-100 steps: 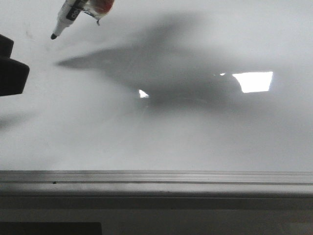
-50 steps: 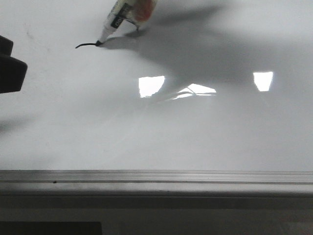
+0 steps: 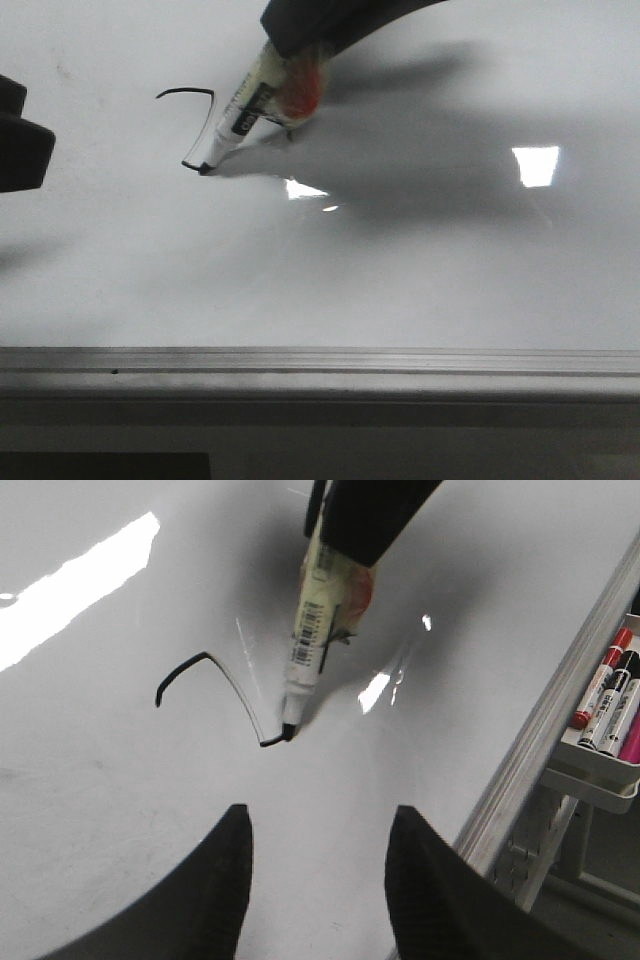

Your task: Write number 3 on whiteboard

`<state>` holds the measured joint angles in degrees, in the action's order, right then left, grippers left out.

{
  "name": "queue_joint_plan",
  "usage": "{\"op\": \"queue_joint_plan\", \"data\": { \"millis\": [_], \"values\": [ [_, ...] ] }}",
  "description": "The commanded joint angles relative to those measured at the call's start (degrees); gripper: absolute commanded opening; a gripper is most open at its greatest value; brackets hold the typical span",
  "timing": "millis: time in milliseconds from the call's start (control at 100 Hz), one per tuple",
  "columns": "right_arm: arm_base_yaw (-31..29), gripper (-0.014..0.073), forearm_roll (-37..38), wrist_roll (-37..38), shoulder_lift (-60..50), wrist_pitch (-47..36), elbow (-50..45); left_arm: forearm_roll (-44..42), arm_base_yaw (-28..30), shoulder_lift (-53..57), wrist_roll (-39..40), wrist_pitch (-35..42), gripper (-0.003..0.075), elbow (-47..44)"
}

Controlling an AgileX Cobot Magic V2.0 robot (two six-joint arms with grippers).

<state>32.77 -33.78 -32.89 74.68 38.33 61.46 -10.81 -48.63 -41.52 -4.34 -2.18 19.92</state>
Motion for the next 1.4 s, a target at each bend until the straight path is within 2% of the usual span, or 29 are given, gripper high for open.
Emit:
{"op": "queue_joint_plan", "data": {
  "millis": [0, 280, 630, 830, 1020, 1090, 1190, 1250, 1280, 1320, 1350, 1390],
  "values": [
    [-0.51, -0.0064, 3.43, 0.8, -1.91, -1.79, -0.67, 0.23, -0.27, 0.25, 0.58, 4.28, 0.0279, 1.64],
    [8.55, -0.0064, 0.33, 0.8, 3.12, -13.36, -2.26, 0.15, -0.27, 0.25, 0.58, 4.37, 0.028, 1.64],
    [11.8, -0.0064, -2.38, 0.8, -1.34, -11.05, -0.54, 0.15, -0.27, -1.24, 0.58, 4.37, 0.0282, 1.64],
    [15.4, -0.0064, -2.38, 0.8, -1.34, -11.32, 1.49, -1.76, -0.27, -4.55, 0.58, 7.79, 0.0284, 1.64],
    [15.58, -0.0064, -2.38, 0.8, -1.34, -8.99, 1.99, -1.76, -0.27, -4.97, 0.58, 9.0, 0.0279, 1.64],
    [15.58, -0.0064, -2.38, 0.8, -1.34, -9.0, 1.99, -1.76, -0.27, -4.97, 0.58, 9.0, 0.0209, 1.64],
    [15.58, -0.0064, -2.38, 0.8, -1.34, -9.0, 1.99, -1.76, -0.27, -4.97, 0.58, 9.0, -0.0024, 1.64],
    [15.58, -0.0059, -2.38, 0.8, -1.34, -9.0, 1.99, -1.76, -0.27, -4.97, 0.58, 9.0, -0.002, 1.64],
    [15.58, -0.0041, -2.38, 0.8, -1.34, -8.86, 1.99, -1.76, -0.27, -4.97, 0.7, 9.0, -0.002, 1.64],
    [15.58, 0.0025, -2.38, 0.8, -1.34, -8.71, 1.99, -1.76, -0.27, -4.97, 0.71, 9.0, -0.002, 1.64],
    [15.58, 0.0097, -2.38, 0.8, -1.34, -8.71, 1.99, -1.43, -0.27, -4.97, 0.91, 9.0, -0.002, 1.64],
    [15.58, 0.0246, -2.38, 0.8, -1.34, -9.23, 1.99, -0.19, -0.27, -4.97, 1.1, 8.72, -0.002, 1.64]
  ]
}}
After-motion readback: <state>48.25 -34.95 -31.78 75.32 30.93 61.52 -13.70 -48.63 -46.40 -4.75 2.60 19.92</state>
